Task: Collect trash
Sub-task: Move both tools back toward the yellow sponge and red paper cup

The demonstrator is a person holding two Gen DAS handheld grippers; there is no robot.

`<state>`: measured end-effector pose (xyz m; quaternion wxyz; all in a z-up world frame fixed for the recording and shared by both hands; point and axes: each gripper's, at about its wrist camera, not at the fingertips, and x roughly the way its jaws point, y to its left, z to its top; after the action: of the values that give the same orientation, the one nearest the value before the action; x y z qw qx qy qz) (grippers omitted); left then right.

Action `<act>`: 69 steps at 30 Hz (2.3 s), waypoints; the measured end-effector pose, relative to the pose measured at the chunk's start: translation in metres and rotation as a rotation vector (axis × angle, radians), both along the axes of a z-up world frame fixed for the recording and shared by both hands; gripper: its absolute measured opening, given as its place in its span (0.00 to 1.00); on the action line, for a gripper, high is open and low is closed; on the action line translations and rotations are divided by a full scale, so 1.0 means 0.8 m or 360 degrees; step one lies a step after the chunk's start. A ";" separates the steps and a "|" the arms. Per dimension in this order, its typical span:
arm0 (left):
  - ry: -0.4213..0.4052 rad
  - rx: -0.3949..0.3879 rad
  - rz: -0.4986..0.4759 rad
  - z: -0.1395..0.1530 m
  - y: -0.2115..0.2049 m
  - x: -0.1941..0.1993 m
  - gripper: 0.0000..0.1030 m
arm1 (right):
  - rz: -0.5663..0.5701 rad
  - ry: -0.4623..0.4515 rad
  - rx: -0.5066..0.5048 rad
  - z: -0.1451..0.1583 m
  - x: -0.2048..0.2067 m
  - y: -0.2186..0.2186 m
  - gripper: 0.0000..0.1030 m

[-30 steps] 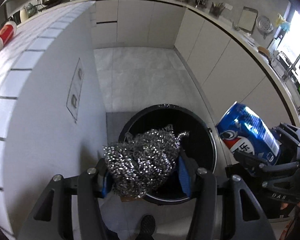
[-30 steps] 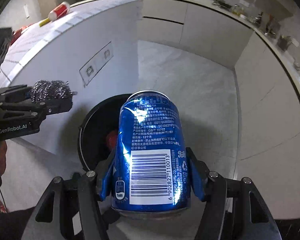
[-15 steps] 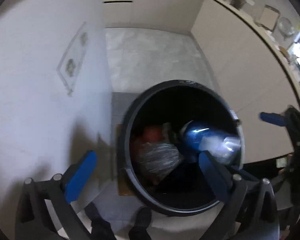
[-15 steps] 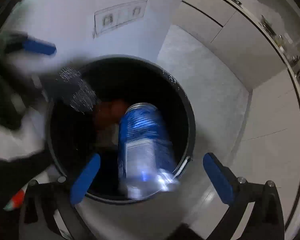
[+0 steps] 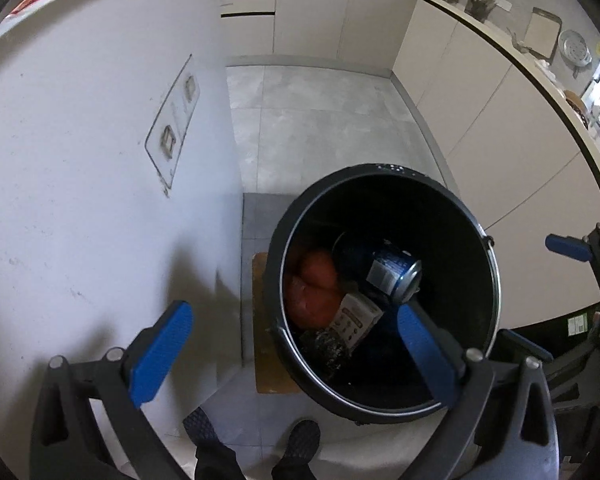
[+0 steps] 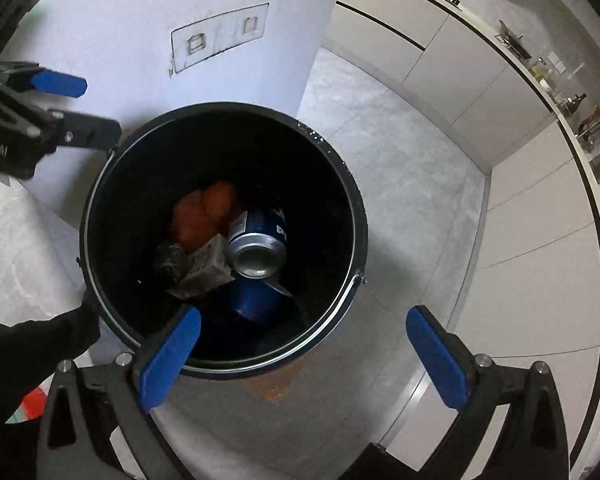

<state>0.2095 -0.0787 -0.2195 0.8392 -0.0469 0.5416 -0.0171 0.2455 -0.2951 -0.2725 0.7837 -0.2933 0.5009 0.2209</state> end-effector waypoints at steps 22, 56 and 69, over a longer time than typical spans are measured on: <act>-0.0293 -0.0005 0.0011 0.118 0.009 -0.055 1.00 | -0.0293 -0.0237 0.0294 0.116 -0.036 0.003 1.00; -0.0713 0.0132 0.0574 0.236 0.267 -0.110 1.00 | -0.0331 -0.0421 0.0685 0.272 -0.018 0.224 1.00; -0.0617 0.0130 0.0687 0.216 0.460 -0.039 1.00 | -0.0248 -0.0413 0.0691 0.276 0.059 0.447 1.00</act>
<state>0.1783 0.2894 -0.0469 0.9124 -0.1230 0.3488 0.1752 0.2924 0.0624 -0.0517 0.9007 -0.1047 0.3581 0.2227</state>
